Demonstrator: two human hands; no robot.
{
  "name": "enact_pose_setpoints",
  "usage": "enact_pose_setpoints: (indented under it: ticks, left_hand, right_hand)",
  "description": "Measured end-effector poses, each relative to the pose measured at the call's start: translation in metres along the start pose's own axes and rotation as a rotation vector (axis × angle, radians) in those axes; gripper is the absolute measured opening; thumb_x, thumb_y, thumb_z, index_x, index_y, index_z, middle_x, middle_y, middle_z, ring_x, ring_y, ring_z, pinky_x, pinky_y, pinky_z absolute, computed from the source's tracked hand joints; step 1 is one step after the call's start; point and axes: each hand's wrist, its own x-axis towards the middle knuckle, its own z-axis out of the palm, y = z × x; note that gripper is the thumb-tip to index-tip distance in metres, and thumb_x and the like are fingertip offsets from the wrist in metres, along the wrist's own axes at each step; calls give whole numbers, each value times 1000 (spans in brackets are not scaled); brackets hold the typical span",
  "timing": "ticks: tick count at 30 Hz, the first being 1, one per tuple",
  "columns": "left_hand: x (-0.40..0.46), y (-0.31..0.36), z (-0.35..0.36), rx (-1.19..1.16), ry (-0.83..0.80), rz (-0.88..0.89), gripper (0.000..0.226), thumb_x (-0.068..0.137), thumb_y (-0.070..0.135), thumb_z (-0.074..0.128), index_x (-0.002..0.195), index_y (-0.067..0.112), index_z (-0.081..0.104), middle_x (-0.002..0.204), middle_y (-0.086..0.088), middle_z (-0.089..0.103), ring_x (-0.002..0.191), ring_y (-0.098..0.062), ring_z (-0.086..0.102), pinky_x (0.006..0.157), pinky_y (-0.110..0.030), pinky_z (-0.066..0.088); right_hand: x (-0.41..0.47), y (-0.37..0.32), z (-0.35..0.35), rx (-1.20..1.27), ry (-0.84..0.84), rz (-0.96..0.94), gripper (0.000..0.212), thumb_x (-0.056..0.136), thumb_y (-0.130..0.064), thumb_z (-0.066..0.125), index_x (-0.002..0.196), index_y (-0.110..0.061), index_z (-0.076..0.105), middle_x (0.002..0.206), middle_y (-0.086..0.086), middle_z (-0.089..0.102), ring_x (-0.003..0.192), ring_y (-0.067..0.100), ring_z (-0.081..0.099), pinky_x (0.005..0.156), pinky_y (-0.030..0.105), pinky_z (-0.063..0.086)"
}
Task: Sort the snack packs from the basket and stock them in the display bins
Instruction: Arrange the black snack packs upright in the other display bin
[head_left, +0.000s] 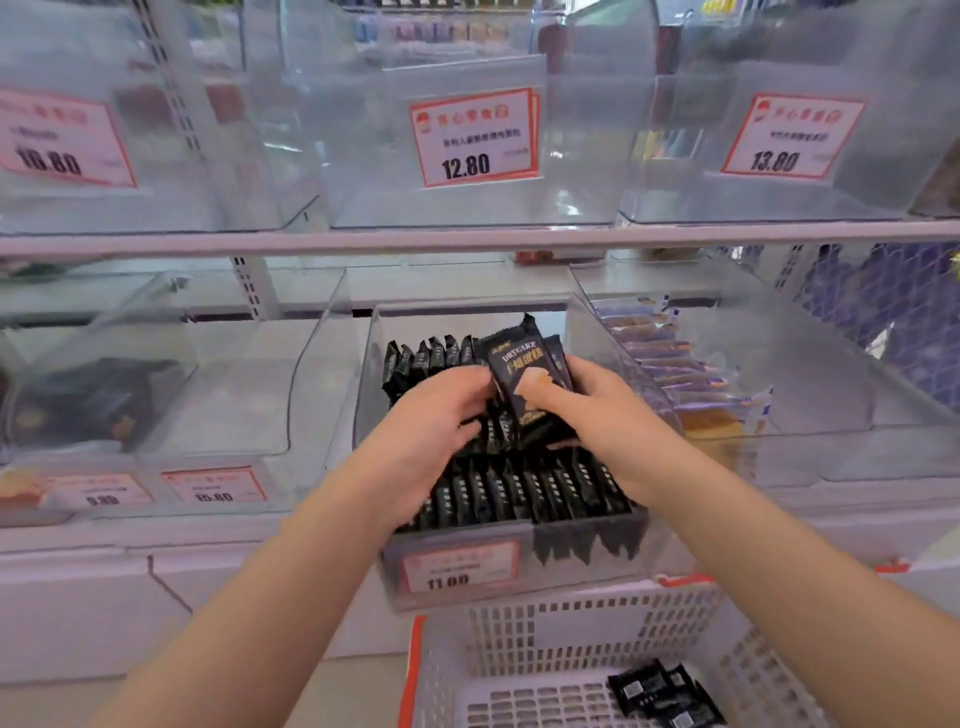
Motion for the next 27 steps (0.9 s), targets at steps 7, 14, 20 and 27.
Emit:
enact_pose_setpoints:
  ticks: [7,14,20,27]
  left_hand:
    - [75,18,-31,997,136,165,29,87,21,55,116,16,58,114,1,63,102,-13,56,84,-20,38]
    - [128,23,-20,1508,-213,161,51,86,34,60,132,14,47,130,-9,52,118,-25,49,97,-30,37]
    - [139,7,-28,1510,-322,71,69,78,51,65,132,14,43,125,-6,47,111,-24,49,97,-38,42]
    - [145,3,-19,1643,-196,155,59,83,50,58,126,12,45,123,-7,47,113,-27,47,87,-40,44]
  right_hand:
    - [87,15,-3,-593,206,114,32,85,-39,57,97,-10,61,91,9,67,87,27,62,69,31,45]
    - [127,25,15,-936,195,193,62,81,-35,68,124,0,41,117,16,57,110,34,55,81,37,46]
    - [119,18,13,-993,-157,229,70,69,-29,81,122,-5,42,117,9,58,107,27,56,82,29,46]
    - [119,24,12,-1215,-93,52,35,87,-13,61,115,-3,43,114,15,56,103,31,56,71,31,39]
